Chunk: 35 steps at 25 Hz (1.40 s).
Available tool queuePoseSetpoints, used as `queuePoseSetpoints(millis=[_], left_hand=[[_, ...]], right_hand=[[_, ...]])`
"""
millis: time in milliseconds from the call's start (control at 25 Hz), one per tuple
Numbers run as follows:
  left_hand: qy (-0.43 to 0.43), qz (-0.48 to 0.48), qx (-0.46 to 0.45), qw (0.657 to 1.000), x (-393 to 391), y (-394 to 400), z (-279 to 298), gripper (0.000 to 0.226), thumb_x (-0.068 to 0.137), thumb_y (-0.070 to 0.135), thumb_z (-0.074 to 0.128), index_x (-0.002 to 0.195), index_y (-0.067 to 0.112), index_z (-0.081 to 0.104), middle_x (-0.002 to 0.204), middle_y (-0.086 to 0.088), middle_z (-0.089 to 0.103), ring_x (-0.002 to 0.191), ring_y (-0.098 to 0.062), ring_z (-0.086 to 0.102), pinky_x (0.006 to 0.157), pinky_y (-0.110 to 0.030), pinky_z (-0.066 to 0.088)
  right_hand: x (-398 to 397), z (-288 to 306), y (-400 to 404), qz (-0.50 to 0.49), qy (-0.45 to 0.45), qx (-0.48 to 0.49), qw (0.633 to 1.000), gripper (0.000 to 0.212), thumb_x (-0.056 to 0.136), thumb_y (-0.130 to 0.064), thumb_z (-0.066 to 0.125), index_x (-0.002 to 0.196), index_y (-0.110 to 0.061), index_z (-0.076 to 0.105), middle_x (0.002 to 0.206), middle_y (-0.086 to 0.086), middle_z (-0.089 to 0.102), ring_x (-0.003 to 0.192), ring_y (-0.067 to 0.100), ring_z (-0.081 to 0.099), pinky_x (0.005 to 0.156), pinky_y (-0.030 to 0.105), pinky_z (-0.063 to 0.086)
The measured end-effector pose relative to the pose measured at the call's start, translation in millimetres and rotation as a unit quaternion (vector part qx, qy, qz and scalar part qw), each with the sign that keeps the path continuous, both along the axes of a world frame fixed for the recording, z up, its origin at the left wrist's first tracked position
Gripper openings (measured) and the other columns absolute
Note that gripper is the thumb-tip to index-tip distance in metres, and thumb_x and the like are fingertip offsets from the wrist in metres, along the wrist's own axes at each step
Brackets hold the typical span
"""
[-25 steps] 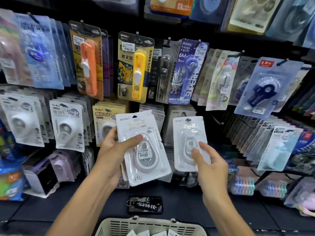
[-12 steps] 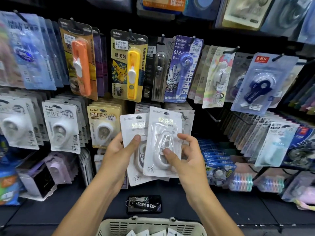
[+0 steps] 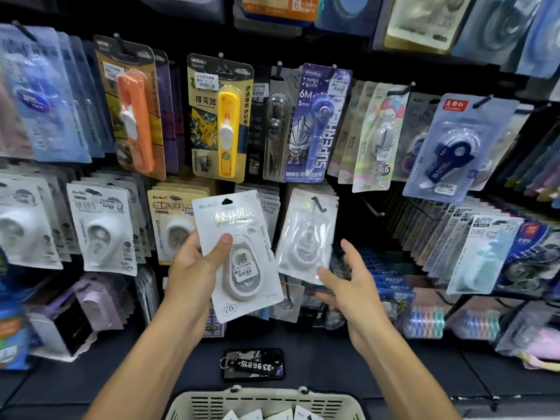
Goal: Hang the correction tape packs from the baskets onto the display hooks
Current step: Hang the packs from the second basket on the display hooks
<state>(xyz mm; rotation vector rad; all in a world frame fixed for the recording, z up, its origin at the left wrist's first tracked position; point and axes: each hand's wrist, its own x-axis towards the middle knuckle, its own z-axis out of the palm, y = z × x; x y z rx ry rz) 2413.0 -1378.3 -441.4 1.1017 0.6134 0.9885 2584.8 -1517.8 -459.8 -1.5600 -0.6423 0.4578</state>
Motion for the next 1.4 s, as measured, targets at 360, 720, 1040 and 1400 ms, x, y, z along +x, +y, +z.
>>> queuePoseSetpoints(millis=[360,720,1040,1400], left_hand=[[0.071,-0.109,0.117,0.985,23.6,-15.2,-4.8,0.025,0.092,0.033,0.068,0.116,0.03,0.067,0.112,0.006,0.078,0.106,-0.018,0.074,0.088,-0.033,0.061],[0.312,0.085,0.277,0.905,-2.1,2.8,5.2,0.053,0.097,0.032,0.064,0.146,0.041,0.046,0.151,0.01,0.048,0.142,-0.013,0.041,0.116,-0.043,0.037],[0.444,0.081,0.358,0.817,-6.5,4.2,-3.0,0.068,0.098,0.034,0.06,0.159,0.034,0.03,0.169,0.007,0.02,0.155,-0.019,0.017,0.124,-0.044,0.02],[0.493,0.035,0.382,0.781,-11.3,15.1,-18.4,0.073,0.1,0.04,0.057,0.162,0.035,0.019,0.171,0.012,0.001,0.158,-0.013,-0.002,0.128,-0.046,0.012]], right_hand=[[-39.6,-1.1,19.6,0.107,-0.127,0.098,0.981,0.058,0.085,-0.018,0.08,0.125,-0.053,0.057,0.128,-0.026,0.061,0.12,-0.002,0.059,0.092,0.013,0.051],[8.4,-4.3,1.2,-0.066,-0.041,0.103,0.992,0.032,0.084,-0.03,0.082,0.103,-0.054,0.071,0.114,-0.036,0.066,0.116,-0.019,0.052,0.099,0.02,0.044],[25.7,-26.1,32.8,-0.075,-0.504,-0.158,0.846,0.052,0.106,-0.029,0.046,0.156,-0.025,0.033,0.168,-0.002,0.016,0.152,0.027,0.021,0.118,0.048,0.028],[68.1,-5.3,82.6,0.106,-0.557,-0.358,0.742,0.075,0.095,-0.009,0.048,0.161,-0.017,0.013,0.167,-0.009,-0.023,0.134,0.035,0.037,0.104,0.045,0.044]])
